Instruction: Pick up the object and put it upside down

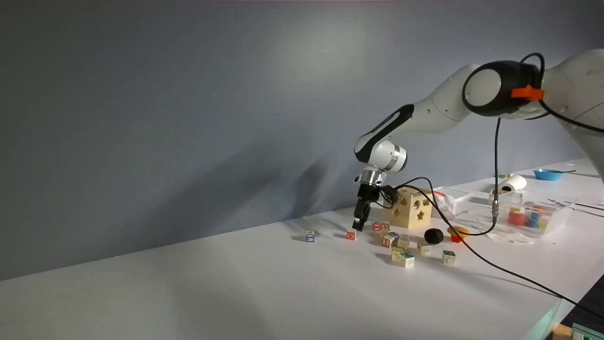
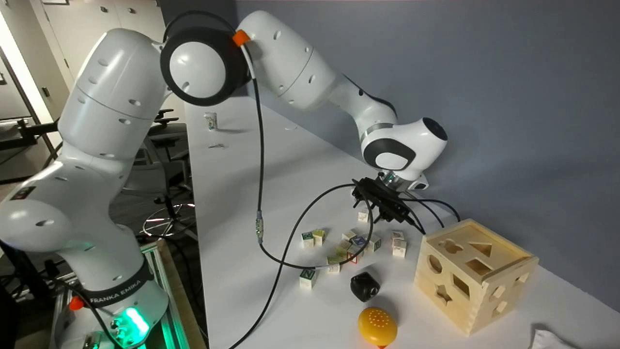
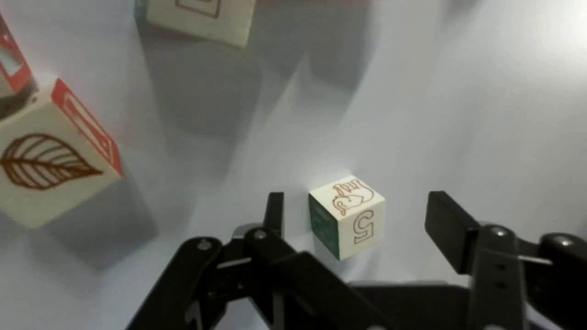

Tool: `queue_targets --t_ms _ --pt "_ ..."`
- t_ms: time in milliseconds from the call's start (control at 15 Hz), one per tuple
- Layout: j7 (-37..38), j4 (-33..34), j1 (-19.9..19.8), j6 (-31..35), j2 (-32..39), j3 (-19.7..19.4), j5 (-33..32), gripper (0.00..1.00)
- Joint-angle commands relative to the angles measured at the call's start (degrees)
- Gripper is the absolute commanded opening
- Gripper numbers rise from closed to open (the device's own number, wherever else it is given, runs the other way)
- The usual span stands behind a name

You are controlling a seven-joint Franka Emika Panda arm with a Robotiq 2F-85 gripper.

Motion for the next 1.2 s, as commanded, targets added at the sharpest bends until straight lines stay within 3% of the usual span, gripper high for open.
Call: queue_targets --t_ms 0,533,1000,1133 --pt "-1.41 0.94 -0.56 -1.33 0.5 0.57 1.84 0.78" --pt "-1.88 1.36 0.37 -1.01 1.49 0.78 0.83 0.72" --pt "-3.41 1.32 1.06 0.47 1.93 0.83 0.45 0.48" --pt "-3.83 1.2 1.22 0.49 1.62 0.8 0.34 0.51"
